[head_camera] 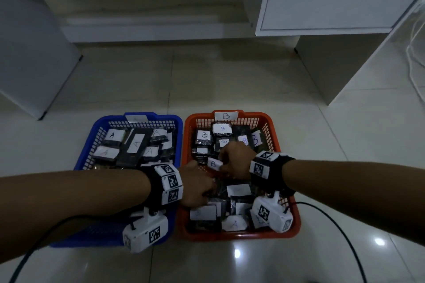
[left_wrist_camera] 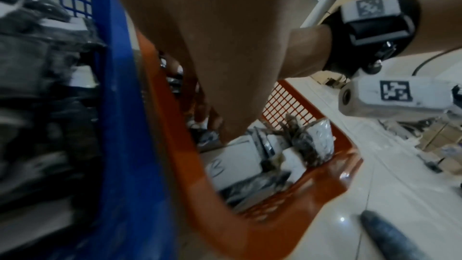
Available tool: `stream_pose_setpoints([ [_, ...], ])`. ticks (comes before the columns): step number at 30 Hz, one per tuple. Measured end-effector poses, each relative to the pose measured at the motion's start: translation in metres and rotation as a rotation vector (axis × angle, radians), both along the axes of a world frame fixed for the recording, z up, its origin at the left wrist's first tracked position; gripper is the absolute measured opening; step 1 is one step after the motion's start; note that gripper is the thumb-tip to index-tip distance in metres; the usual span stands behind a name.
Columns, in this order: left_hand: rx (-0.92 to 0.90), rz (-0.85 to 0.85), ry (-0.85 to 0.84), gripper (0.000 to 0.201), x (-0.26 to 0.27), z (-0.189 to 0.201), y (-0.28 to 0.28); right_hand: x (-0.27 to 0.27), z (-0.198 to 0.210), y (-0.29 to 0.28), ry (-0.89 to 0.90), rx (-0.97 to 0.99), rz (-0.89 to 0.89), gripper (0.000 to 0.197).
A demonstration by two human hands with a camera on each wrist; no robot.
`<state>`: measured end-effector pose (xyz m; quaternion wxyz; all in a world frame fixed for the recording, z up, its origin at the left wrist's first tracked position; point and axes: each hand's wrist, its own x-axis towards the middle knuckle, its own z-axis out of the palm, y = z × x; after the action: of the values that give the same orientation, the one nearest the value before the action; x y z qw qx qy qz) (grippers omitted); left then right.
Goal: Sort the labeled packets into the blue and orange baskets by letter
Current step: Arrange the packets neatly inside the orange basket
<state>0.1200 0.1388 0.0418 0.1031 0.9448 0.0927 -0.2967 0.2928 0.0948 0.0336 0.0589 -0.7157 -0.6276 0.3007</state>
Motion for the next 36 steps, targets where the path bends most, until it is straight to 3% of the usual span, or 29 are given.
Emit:
stream_pose_setpoints([
  [2, 0.116, -0.014, -0.131, 0.032, -0.01, -0.006, 0.002, -0.006, -0.009, 0.0, 0.009, 0.049, -0.084, 0.042],
  [7, 0.181, -0.088, -0.193, 0.044, -0.028, -0.02, 0.012, -0.007, -0.02, 0.002, -0.005, -0.027, -0.056, 0.016],
  [12, 0.075, -0.03, -0.149, 0.03, -0.022, -0.014, 0.009, -0.011, -0.028, -0.002, -0.005, -0.024, 0.025, 0.024],
  [16, 0.136, -0.152, -0.434, 0.012, -0.032, -0.019, 0.008, -0.016, -0.028, -0.002, 0.001, -0.022, -0.022, 0.021],
  [18, 0.14, -0.177, -0.473, 0.015, -0.036, -0.021, 0.01, -0.017, -0.03, -0.001, -0.008, -0.009, -0.036, 0.02],
  [22, 0.143, -0.156, -0.471, 0.018, -0.035, -0.021, 0.01, -0.019, -0.03, 0.003, 0.015, -0.062, -0.045, 0.023],
  [25, 0.18, -0.153, -0.41, 0.021, -0.032, -0.021, 0.009, -0.019, -0.028, 0.005, 0.007, -0.06, -0.034, 0.013],
  [28, 0.116, -0.095, -0.324, 0.022, -0.026, -0.019, 0.015, -0.008, -0.016, 0.006, -0.022, -0.079, 0.069, 0.011],
  [31, 0.028, 0.04, -0.339, 0.022, -0.014, -0.016, 0.026, 0.011, 0.003, -0.002, -0.063, -0.281, 0.237, 0.021],
  [34, 0.15, -0.016, -0.355, 0.031, -0.008, -0.021, 0.038, 0.026, 0.005, -0.015, -0.15, -0.399, 0.336, 0.045],
  [36, 0.219, -0.067, -0.245, 0.036, -0.007, -0.026, 0.041, 0.03, -0.002, -0.021, -0.178, -0.36, 0.347, 0.051],
])
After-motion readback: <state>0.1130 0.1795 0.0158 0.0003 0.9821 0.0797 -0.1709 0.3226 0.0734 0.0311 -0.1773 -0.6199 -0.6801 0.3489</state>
